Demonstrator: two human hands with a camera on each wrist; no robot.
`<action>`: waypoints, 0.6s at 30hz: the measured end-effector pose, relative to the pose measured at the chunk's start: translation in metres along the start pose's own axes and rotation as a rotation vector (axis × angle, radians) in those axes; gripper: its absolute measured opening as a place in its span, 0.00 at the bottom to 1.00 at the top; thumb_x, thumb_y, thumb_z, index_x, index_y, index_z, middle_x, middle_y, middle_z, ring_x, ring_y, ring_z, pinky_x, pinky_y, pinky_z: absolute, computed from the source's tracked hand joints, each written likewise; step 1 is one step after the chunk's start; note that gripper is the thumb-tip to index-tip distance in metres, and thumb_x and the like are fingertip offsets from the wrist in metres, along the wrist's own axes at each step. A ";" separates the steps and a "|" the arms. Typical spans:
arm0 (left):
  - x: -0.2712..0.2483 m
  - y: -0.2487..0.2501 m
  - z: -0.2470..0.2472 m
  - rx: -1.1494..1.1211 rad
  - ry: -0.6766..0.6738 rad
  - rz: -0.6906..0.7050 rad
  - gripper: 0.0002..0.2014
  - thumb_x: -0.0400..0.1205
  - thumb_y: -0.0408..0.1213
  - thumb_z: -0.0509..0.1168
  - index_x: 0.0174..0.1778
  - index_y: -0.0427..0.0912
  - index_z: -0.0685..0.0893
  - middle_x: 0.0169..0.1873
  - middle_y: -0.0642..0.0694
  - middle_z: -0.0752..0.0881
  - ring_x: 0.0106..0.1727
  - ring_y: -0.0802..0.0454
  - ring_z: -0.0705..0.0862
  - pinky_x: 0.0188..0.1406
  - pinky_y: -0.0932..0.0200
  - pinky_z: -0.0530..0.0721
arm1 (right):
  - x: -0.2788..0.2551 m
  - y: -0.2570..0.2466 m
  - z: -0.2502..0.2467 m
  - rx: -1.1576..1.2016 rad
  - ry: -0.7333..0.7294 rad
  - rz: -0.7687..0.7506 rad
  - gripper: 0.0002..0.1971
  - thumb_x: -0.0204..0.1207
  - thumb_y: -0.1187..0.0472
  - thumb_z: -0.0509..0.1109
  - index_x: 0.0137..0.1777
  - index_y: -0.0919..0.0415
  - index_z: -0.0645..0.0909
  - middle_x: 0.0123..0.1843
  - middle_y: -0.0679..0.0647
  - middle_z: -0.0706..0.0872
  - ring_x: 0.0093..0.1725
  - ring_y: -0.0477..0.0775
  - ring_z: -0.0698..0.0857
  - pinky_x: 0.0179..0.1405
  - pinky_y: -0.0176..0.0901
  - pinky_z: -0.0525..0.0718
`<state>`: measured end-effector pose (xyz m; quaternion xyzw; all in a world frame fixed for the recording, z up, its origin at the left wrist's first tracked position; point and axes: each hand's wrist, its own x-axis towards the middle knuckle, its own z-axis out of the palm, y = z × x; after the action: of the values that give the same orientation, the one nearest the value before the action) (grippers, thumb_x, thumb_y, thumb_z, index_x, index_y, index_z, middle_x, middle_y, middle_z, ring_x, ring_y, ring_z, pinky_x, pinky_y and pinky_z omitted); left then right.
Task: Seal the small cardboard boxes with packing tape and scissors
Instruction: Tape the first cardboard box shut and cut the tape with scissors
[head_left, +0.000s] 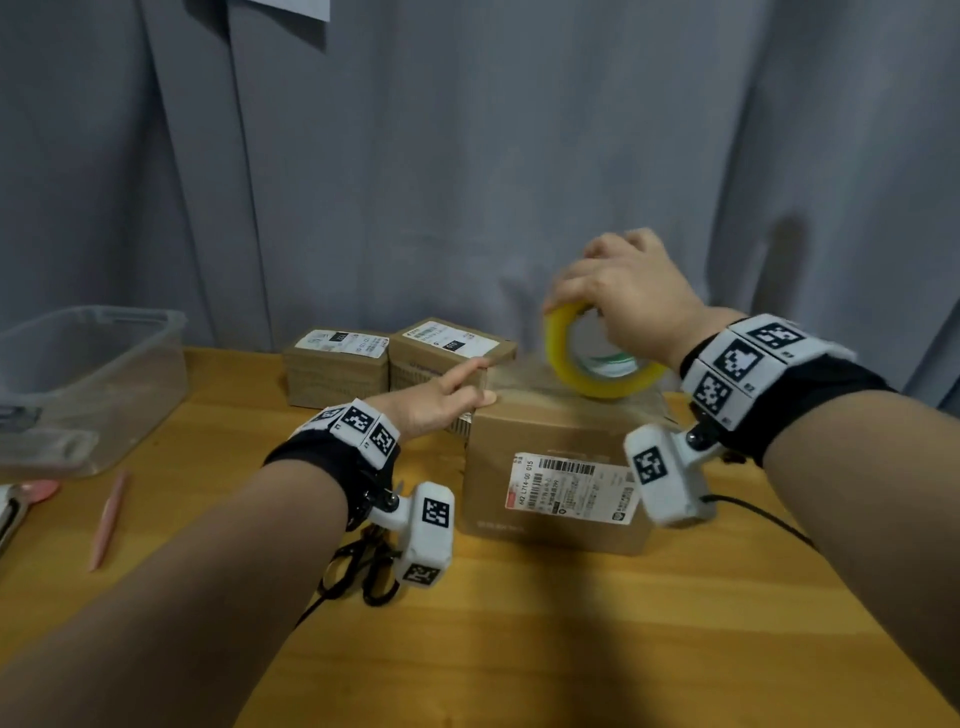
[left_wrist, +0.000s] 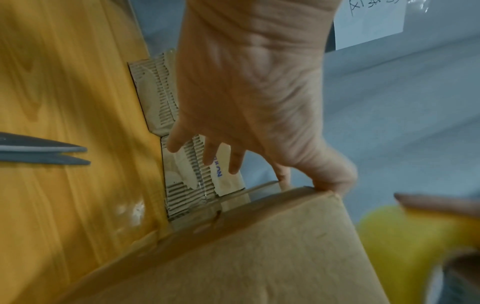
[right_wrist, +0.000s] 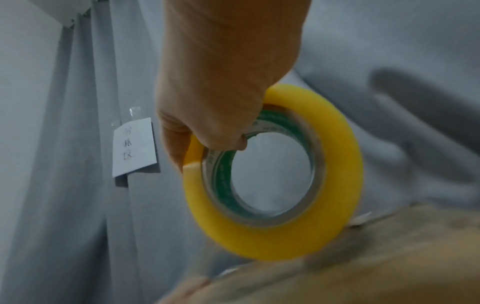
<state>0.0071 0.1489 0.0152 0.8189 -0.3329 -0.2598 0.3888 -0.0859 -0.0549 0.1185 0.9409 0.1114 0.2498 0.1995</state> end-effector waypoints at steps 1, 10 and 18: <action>0.000 0.001 0.001 0.006 -0.002 0.017 0.29 0.86 0.52 0.55 0.81 0.61 0.51 0.76 0.45 0.69 0.78 0.47 0.66 0.78 0.49 0.56 | -0.008 0.005 0.003 -0.054 0.003 -0.037 0.24 0.66 0.74 0.68 0.51 0.43 0.88 0.56 0.45 0.89 0.57 0.61 0.78 0.56 0.57 0.65; -0.011 0.017 0.003 0.637 0.271 0.276 0.26 0.86 0.50 0.56 0.79 0.44 0.68 0.82 0.50 0.61 0.83 0.54 0.52 0.80 0.55 0.47 | -0.020 -0.010 0.002 -0.125 -0.142 0.020 0.18 0.79 0.63 0.64 0.58 0.39 0.85 0.66 0.40 0.82 0.66 0.56 0.72 0.61 0.52 0.66; 0.016 0.052 0.052 1.034 0.186 0.212 0.48 0.76 0.73 0.48 0.81 0.37 0.60 0.82 0.39 0.59 0.83 0.44 0.55 0.81 0.45 0.56 | -0.017 -0.014 0.005 -0.133 -0.135 0.011 0.22 0.79 0.66 0.62 0.65 0.39 0.82 0.68 0.40 0.81 0.65 0.55 0.72 0.60 0.52 0.66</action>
<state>-0.0357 0.0879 0.0255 0.8851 -0.4623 0.0525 -0.0135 -0.0989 -0.0488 0.1012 0.9409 0.0756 0.1938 0.2671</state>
